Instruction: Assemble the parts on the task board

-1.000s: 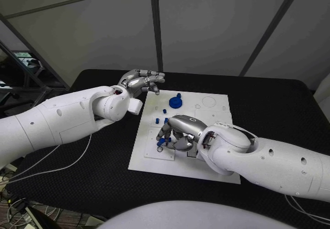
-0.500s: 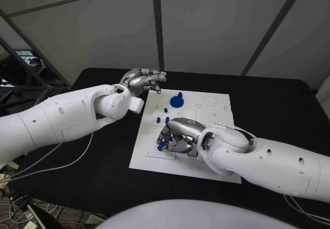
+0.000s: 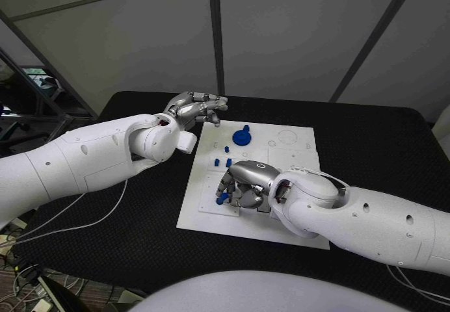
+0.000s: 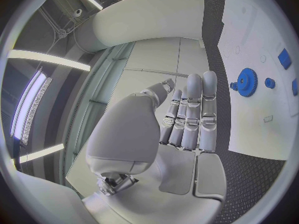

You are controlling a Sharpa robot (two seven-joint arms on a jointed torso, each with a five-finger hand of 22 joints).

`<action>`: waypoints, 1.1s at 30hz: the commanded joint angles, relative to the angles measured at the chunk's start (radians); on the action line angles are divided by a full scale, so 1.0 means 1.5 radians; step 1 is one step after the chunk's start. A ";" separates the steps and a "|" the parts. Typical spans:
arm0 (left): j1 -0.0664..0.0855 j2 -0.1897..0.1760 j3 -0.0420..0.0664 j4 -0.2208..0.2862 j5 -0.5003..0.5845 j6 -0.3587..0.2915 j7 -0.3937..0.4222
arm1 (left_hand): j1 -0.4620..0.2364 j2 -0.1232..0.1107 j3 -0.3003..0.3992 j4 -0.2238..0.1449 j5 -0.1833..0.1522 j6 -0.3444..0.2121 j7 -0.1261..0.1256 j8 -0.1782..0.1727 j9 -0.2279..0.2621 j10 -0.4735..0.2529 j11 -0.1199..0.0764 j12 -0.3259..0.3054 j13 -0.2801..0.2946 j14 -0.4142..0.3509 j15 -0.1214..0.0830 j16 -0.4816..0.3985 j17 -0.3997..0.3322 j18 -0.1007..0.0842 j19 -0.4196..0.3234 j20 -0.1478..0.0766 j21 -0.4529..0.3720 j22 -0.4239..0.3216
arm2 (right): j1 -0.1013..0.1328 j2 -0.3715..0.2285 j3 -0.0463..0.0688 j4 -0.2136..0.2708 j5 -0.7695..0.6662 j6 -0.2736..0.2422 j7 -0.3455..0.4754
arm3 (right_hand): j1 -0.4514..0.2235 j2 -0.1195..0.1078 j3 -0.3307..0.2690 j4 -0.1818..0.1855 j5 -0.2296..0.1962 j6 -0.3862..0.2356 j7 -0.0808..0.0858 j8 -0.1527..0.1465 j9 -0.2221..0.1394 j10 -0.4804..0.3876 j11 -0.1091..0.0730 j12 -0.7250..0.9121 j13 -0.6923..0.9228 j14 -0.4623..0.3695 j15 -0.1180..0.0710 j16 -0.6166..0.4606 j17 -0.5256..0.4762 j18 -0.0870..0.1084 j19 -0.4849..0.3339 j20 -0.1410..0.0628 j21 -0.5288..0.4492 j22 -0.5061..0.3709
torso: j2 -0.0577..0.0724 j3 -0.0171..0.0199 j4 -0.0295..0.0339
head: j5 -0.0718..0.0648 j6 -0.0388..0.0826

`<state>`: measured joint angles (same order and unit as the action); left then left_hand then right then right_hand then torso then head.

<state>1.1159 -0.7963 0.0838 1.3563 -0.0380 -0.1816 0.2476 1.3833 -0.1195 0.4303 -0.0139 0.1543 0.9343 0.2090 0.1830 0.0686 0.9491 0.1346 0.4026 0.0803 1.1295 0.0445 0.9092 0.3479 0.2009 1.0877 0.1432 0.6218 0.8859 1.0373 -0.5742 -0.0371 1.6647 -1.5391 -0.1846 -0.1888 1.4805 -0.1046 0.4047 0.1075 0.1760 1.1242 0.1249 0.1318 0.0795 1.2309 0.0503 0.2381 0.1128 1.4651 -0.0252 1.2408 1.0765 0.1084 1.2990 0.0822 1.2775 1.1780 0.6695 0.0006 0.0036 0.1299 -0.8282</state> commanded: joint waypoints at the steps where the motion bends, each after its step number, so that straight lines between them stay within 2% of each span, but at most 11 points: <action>1: 0.001 0.000 0.000 0.001 -0.001 0.008 0.001 | 0.002 0.006 -0.005 -0.001 -0.001 -0.003 0.000 0.003 0.000 -0.004 0.000 0.004 -0.001 -0.005 0.001 -0.003 -0.001 -0.012 -0.005 -0.001 -0.004 -0.001 | -0.001 -0.001 -0.001 0.000 -0.027 0.008 -0.023 | -0.003 0.002 0.003 0.000 0.003 0.003 0.002 0.003 0.015 -0.001 0.002 -0.004 0.001 0.018 0.001 0.003 0.000 -0.009 -0.001 0.001 0.000 0.000 | 0.000 0.0003 -0.0004 | 0.001 -0.001; 5: 0.001 0.000 0.000 0.000 -0.001 0.008 0.001 | 0.002 0.006 -0.005 -0.001 -0.001 -0.003 0.000 0.003 0.000 -0.004 0.000 0.004 -0.001 -0.005 0.001 -0.003 -0.001 -0.012 -0.005 -0.001 -0.004 -0.001 | -0.001 0.000 -0.001 0.001 -0.031 0.008 -0.024 | -0.006 0.000 0.003 -0.001 0.004 0.002 0.003 0.002 0.015 -0.001 0.002 -0.005 0.001 0.018 0.001 0.004 0.001 -0.009 -0.002 0.002 0.000 0.000 | 0.000 0.0002 -0.0006 | 0.000 0.000; 8: 0.001 0.001 0.000 0.000 -0.001 0.008 0.001 | 0.002 0.006 -0.005 -0.001 -0.001 -0.003 0.000 0.003 0.000 -0.004 0.000 0.004 -0.001 -0.005 0.001 -0.003 -0.001 -0.012 -0.005 -0.001 -0.004 -0.001 | -0.001 0.003 -0.001 0.000 -0.032 0.011 -0.022 | -0.017 -0.008 -0.003 0.001 0.010 -0.011 0.007 -0.005 0.012 -0.006 0.005 -0.011 0.002 0.018 0.004 0.006 0.003 -0.009 -0.003 0.003 -0.001 0.000 | -0.001 0.0001 -0.0002 | -0.001 0.000; 10: 0.001 0.001 0.000 0.000 -0.001 0.008 0.001 | 0.002 0.006 -0.005 -0.001 -0.001 -0.003 0.000 0.003 0.000 -0.004 0.000 0.004 -0.001 -0.005 0.001 -0.003 -0.001 -0.012 -0.005 -0.001 -0.004 -0.001 | -0.001 0.005 -0.001 -0.002 -0.032 0.011 -0.020 | -0.031 -0.018 -0.009 0.006 0.020 -0.044 0.013 -0.026 0.004 -0.009 0.010 -0.016 0.003 0.017 0.007 0.008 0.004 -0.009 -0.005 0.006 -0.001 -0.001 | -0.001 0.0000 -0.0001 | -0.001 0.000; 12: 0.001 0.001 0.000 0.000 -0.001 0.008 0.001 | 0.002 0.006 -0.005 -0.001 -0.001 -0.003 0.000 0.003 0.000 -0.004 0.000 0.004 -0.001 -0.005 0.001 -0.003 -0.001 -0.012 -0.005 -0.001 -0.004 -0.001 | -0.001 0.006 -0.001 -0.003 -0.031 0.010 -0.019 | -0.040 -0.026 -0.015 0.009 0.018 -0.082 0.010 -0.046 -0.005 -0.011 0.008 -0.019 0.004 0.017 0.007 0.010 0.005 -0.009 -0.006 0.008 -0.002 -0.001 | -0.001 0.0000 -0.0001 | -0.001 0.000; 13: 0.001 0.001 0.000 0.000 -0.001 0.008 0.001 | 0.002 0.006 -0.005 -0.001 -0.001 -0.003 0.000 0.003 0.000 -0.004 0.000 0.004 -0.001 -0.005 0.001 -0.003 -0.001 -0.012 -0.005 -0.001 -0.004 -0.001 | -0.001 0.007 -0.001 -0.003 -0.031 0.010 -0.019 | -0.043 -0.029 -0.018 0.010 0.013 -0.101 0.010 -0.048 -0.009 -0.012 0.006 -0.021 0.006 0.017 0.005 0.010 0.006 -0.008 -0.006 0.007 -0.002 -0.001 | -0.001 0.0000 -0.0001 | -0.001 0.000; 15: 0.001 0.000 0.000 0.000 -0.001 0.008 0.001 | 0.002 0.006 -0.005 -0.001 -0.001 -0.003 0.000 0.003 0.000 -0.004 0.000 0.004 -0.001 -0.005 0.001 -0.003 -0.001 -0.012 -0.005 -0.001 -0.004 -0.001 | -0.001 0.007 -0.001 -0.004 -0.031 0.010 -0.018 | -0.046 -0.032 -0.022 0.010 0.008 -0.134 0.007 -0.047 -0.011 -0.012 0.002 -0.023 0.008 0.017 0.002 0.011 0.006 -0.008 -0.006 0.006 -0.003 -0.001 | -0.001 0.0000 -0.0001 | -0.001 0.000; 20: 0.001 0.000 0.000 0.000 -0.001 0.008 0.001 | 0.002 0.006 -0.005 -0.001 -0.001 -0.003 0.000 0.003 0.000 -0.004 0.000 0.004 -0.001 -0.005 0.001 -0.003 -0.001 -0.012 -0.005 -0.001 -0.004 -0.001 | -0.002 0.008 -0.001 -0.004 -0.030 0.008 -0.015 | -0.050 -0.037 -0.032 0.011 0.007 -0.163 0.001 -0.048 -0.011 -0.013 -0.001 -0.026 0.011 0.016 0.000 0.012 0.005 -0.008 -0.006 0.003 -0.003 -0.001 | 0.000 -0.0001 -0.0003 | 0.000 0.000; 27: 0.001 0.000 0.000 0.000 -0.001 0.009 0.001 | 0.002 0.006 -0.005 -0.001 -0.001 -0.003 0.000 0.003 0.000 -0.004 0.000 0.004 -0.001 -0.005 0.001 -0.003 -0.001 -0.012 -0.005 -0.001 -0.004 -0.001 | -0.002 0.006 -0.002 -0.001 -0.027 -0.006 -0.011 | -0.051 -0.038 -0.034 0.011 0.007 -0.168 0.000 -0.048 -0.010 -0.011 -0.002 -0.026 0.012 0.016 -0.001 0.013 0.005 -0.008 -0.006 0.002 -0.003 -0.001 | 0.000 0.0001 -0.0002 | -0.001 0.000; 33: 0.001 -0.002 0.000 0.000 -0.001 0.009 0.001 | 0.002 0.006 -0.005 -0.001 -0.001 -0.003 0.000 0.003 0.000 -0.004 0.000 0.004 -0.001 -0.005 0.001 -0.003 -0.001 -0.012 -0.005 -0.001 -0.004 -0.001 | -0.005 -0.010 -0.002 0.016 -0.019 -0.049 0.000 | -0.051 -0.037 -0.035 0.011 0.010 -0.170 0.001 -0.046 -0.010 -0.008 -0.003 -0.024 0.014 0.016 -0.002 0.012 0.005 -0.008 -0.006 0.002 -0.003 -0.001 | -0.001 0.0011 -0.0009 | -0.001 0.002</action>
<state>1.1158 -0.7977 0.0838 1.3551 -0.0380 -0.1802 0.2467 1.3833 -0.1195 0.4303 -0.0139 0.1543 0.9344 0.2090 0.1829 0.0686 0.9491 0.1346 0.4026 0.0803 1.1295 0.0445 0.9092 0.3482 0.2009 1.0878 0.1432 0.6218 0.8861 1.0301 -0.5830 -0.0395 1.6790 -1.5750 -0.1977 -0.2079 1.4078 -0.1525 0.3572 0.1214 0.1914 0.8767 0.1237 0.0628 0.0642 1.2190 0.0509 0.2045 0.1335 1.4668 -0.0195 1.2553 1.0837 0.1084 1.2938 0.0874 1.2775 1.1772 0.6686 0.0012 0.0032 0.1290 -0.8279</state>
